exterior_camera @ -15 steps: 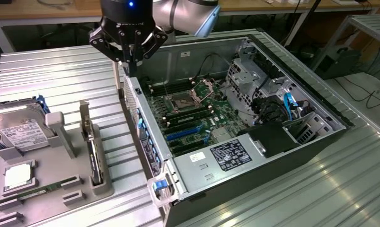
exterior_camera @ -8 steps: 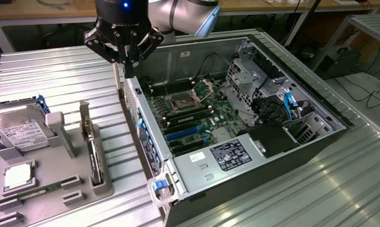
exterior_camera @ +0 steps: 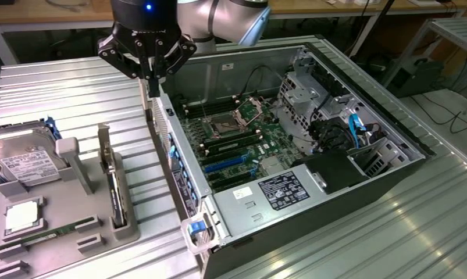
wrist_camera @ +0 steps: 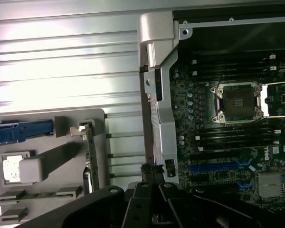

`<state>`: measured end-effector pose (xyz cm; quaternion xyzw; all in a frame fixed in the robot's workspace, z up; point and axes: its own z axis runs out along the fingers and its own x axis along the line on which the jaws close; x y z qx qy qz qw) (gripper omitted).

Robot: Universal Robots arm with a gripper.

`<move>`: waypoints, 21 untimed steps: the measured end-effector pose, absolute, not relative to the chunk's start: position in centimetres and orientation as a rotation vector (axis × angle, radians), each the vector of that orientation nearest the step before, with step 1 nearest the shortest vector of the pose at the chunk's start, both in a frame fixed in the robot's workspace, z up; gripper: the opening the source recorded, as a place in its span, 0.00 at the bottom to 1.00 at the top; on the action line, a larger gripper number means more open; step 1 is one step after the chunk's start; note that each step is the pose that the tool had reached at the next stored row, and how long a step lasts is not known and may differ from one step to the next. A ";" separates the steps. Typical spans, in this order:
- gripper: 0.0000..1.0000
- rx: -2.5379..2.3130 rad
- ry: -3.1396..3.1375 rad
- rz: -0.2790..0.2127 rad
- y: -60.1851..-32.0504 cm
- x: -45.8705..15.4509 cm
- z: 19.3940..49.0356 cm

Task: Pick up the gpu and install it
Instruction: 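Reach for the gpu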

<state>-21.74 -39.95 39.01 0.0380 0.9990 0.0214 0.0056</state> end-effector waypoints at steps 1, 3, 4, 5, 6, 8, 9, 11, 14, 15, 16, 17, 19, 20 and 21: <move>0.11 0.119 3.128 0.067 -40.0 -21.8 39.0; 0.11 0.119 3.130 0.067 -40.0 -21.9 39.0; 0.11 0.119 3.131 0.067 -40.0 -22.0 39.0; 0.11 0.119 3.132 0.067 -40.0 -22.0 39.0; 0.11 0.120 3.133 0.067 -40.0 -22.1 39.0; 0.11 0.120 3.135 0.067 -40.0 -22.3 38.9; 0.11 0.120 3.135 0.067 -40.0 -22.3 38.9; 0.11 0.120 3.137 0.067 -40.0 -22.5 38.9; 0.11 0.120 3.140 0.067 -40.0 -22.7 38.9; 0.11 0.120 3.141 0.067 -40.0 -22.8 38.9; 0.11 0.120 3.142 0.066 -40.0 -22.9 38.8; 0.11 0.120 3.143 0.066 -40.0 -23.0 38.8; 0.11 0.120 3.145 0.066 -40.0 -23.2 38.8; 0.11 0.120 3.145 0.066 -40.0 -23.3 38.8; 0.11 0.120 3.146 0.066 -40.0 -23.3 38.8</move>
